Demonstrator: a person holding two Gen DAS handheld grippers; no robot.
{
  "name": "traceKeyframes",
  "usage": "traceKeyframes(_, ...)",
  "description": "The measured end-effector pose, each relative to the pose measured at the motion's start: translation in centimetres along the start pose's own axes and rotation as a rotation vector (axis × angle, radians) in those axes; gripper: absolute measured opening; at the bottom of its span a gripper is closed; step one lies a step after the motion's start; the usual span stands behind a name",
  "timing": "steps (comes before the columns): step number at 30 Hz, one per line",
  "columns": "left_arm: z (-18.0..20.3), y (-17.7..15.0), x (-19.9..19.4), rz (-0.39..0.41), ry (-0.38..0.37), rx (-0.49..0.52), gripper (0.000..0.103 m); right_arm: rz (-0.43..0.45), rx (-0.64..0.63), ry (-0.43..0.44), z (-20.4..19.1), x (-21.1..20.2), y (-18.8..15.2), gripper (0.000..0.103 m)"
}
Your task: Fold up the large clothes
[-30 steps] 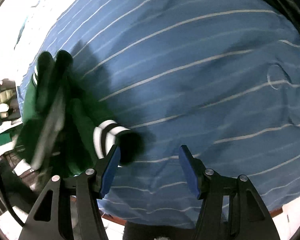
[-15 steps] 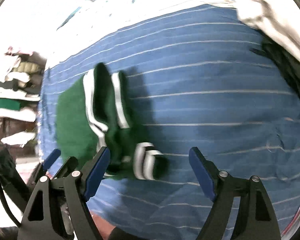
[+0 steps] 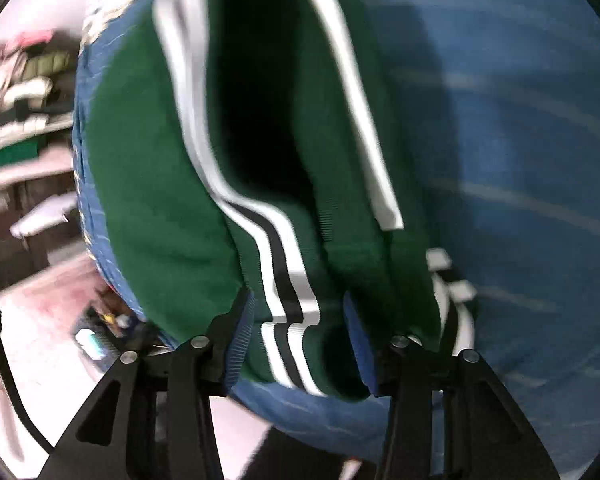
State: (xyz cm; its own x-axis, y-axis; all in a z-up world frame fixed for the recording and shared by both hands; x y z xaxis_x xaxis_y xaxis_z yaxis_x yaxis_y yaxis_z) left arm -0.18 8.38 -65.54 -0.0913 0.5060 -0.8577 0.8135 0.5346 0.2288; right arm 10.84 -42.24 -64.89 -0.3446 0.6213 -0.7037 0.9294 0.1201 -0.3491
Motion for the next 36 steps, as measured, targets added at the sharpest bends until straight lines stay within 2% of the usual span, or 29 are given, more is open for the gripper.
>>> traceKeyframes(1, 0.0, -0.2, 0.6, 0.010, -0.036, -0.029, 0.098, 0.001, 0.012, 0.006, 0.2, 0.0, -0.1, 0.015)
traceKeyframes(2, -0.5, -0.4, 0.8, 0.026, -0.057, -0.059, 0.103, 0.007, 0.036, 0.000, 0.7, -0.2, -0.2, 0.006)
traceKeyframes(4, -0.3, -0.4, 0.7, 0.054, -0.111, -0.069, 0.103, 0.040, 0.116, 0.106, 0.8, -1.2, -0.4, 0.000)
traceKeyframes(5, -0.4, -0.3, 0.5, 0.067, -0.117, -0.061, 0.103, 0.053, 0.133, 0.147, 0.5, -1.8, -0.6, 0.000)
traceKeyframes(7, -0.4, -0.2, 0.2, 0.076, -0.126, -0.051, 0.103, 0.086, 0.080, 0.131, -0.1, -3.3, -0.7, 0.000)
traceKeyframes(8, -0.2, -0.2, 0.1, 0.072, -0.129, -0.047, 0.103, 0.103, 0.010, 0.104, -0.9, -4.0, -0.7, 0.001)
traceKeyframes(10, -0.2, 0.2, 0.1, 0.034, -0.132, -0.024, 0.103, 0.086, -0.033, 0.112, -1.8, -4.3, -0.6, 0.005)
traceKeyframes(11, -0.4, 0.6, 0.1, 0.006, -0.133, -0.019, 0.103, 0.096, -0.040, 0.119, -2.2, -4.4, -0.2, 0.013)
traceKeyframes(13, -1.8, 1.4, -1.0, -0.008, -0.121, -0.036, 0.103, 0.136, -0.078, 0.080, -2.4, -4.8, 0.8, 0.056)
traceKeyframes(14, -2.5, 1.7, -2.1, 0.008, -0.103, -0.050, 0.103, 0.151, -0.105, 0.063, -2.9, -4.8, 1.5, 0.059)
traceKeyframes(18, -4.4, 4.2, -7.9, 0.102, -0.059, -0.090, 0.103, 0.185, -0.137, 0.073, -4.3, -3.5, 4.1, 0.059)
traceKeyframes(19, -4.1, 5.0, -9.4, 0.123, -0.066, -0.091, 0.103, 0.182, -0.125, 0.078, -3.9, -3.1, 4.9, 0.058)
traceKeyframes(20, -3.5, 5.7, -10.6, 0.143, -0.071, -0.086, 0.103, 0.182, -0.108, 0.113, -3.8, -2.5, 5.6, 0.052)
traceKeyframes(21, -2.8, 6.6, -11.8, 0.162, -0.075, -0.072, 0.103, 0.188, -0.106, 0.153, -4.2, -2.4, 6.1, 0.014)
traceKeyframes(22, -1.7, 7.5, -12.7, 0.177, -0.100, -0.049, 0.103, 0.188, -0.102, 0.177, -4.6, -2.1, 6.1, 0.003)
traceKeyframes(24, 0.4, 9.0, -14.3, 0.217, -0.137, 0.000, 0.103, 0.207, -0.102, 0.200, -5.7, -2.6, 5.6, 0.003)
traceKeyframes(27, 4.4, 10.1, -16.2, 0.266, -0.194, 0.086, 0.103, 0.353, -0.030, 0.227, -4.8, -8.6, 5.2, 0.002)
traceKeyframes(28, 5.2, 10.4, -16.2, 0.268, -0.203, 0.107, 0.103, 0.383, -0.002, 0.214, -3.8, -9.8, 5.4, 0.002)
traceKeyframes(30, 7.4, 10.0, -15.8, 0.261, -0.243, 0.152, 0.103, 0.421, 0.043, 0.115, -0.7, -11.3, 5.8, 0.002)
traceKeyframes(32, 8.9, 9.5, -14.4, 0.238, -0.232, 0.188, 0.103, 0.390, 0.094, 0.061, 2.1, -10.1, 6.5, 0.002)
traceKeyframes(33, 10.0, 8.8, -13.8, 0.213, -0.216, 0.219, 0.103, 0.328, 0.092, 0.050, 2.5, -8.6, 6.7, 0.003)
traceKeyframes(35, 10.9, 8.0, -12.3, 0.171, -0.190, 0.273, 0.103, 0.271, 0.084, 0.078, 2.1, -7.5, 6.8, 0.007)
traceKeyframes(36, 11.0, 7.9, -12.2, 0.168, -0.183, 0.277, 0.103, 0.238, 0.068, 0.114, 1.1, -7.4, 6.5, 0.017)
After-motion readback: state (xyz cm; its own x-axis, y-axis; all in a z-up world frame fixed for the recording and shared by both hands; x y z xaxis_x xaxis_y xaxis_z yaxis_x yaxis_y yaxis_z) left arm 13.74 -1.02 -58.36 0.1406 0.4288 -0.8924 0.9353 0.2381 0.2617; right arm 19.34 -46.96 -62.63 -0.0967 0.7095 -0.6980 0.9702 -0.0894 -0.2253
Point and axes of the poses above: each gripper's, at about its wrist camera, not at the fingertips, and x roughly the way its jaws point, z to its right, y to its top, the point moved 10 cm from there along x, roughly the way its jaws point, and after that the axes turned 7 degrees about y, right-handed, at the moved point
